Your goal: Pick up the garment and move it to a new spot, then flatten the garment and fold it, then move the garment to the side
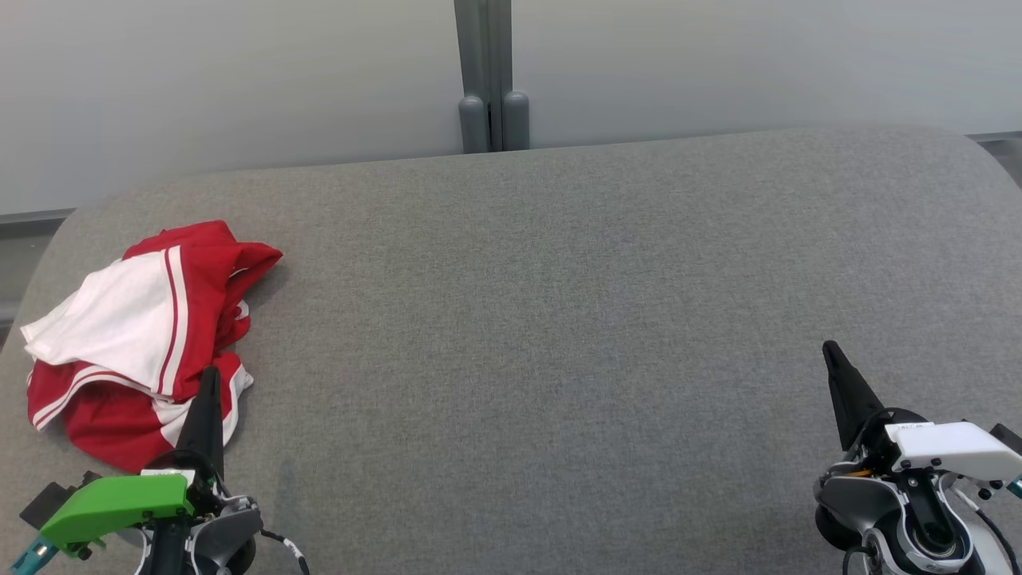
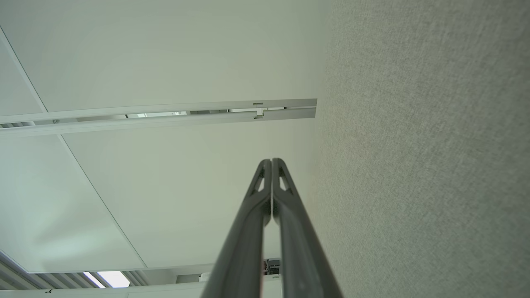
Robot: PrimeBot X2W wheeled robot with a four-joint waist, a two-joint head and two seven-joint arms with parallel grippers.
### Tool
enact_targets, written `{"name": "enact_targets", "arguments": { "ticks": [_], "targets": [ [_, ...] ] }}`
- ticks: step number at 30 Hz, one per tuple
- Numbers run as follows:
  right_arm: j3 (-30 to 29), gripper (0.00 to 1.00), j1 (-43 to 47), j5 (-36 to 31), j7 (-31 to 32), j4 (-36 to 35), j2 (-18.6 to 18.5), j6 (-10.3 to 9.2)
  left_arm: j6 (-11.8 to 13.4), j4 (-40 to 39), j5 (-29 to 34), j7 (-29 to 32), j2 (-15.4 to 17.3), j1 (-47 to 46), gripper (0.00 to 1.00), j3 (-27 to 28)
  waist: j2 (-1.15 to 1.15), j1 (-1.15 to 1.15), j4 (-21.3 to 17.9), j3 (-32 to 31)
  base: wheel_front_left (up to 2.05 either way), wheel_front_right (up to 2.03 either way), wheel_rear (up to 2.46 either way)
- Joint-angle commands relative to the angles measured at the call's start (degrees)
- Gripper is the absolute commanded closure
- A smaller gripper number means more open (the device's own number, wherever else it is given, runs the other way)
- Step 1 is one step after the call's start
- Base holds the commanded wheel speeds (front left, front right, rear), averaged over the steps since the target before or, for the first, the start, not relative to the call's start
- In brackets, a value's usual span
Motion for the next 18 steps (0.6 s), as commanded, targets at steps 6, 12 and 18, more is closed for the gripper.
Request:
{"name": "enact_targets", "arguments": {
  "ticks": [6,12,18],
  "targets": [
    [0.07,0.00,0.29,0.01,-0.03,0.54,0.10,-0.01,0.08,0.53,-0.01,-0.06,-0.10,0.34,0.00,-0.08,0.00,0.00,0.00,0.01,0.00,0.00,0.00],
    [1.35,0.00,1.17,-0.75,-1.33,0.98,0.28,-0.02,0.13,0.46,0.36,-0.98,-0.30,1.44,0.00,-0.93,0.00,0.00,0.02,0.06,0.00,0.00,0.00],
    [2.41,0.00,0.89,-6.14,-3.07,0.76,0.02,-0.01,0.10,-0.53,3.71,-3.08,0.45,1.78,0.00,-2.59,0.00,0.00,0.03,0.15,0.00,0.00,0.00]
  ]
}}
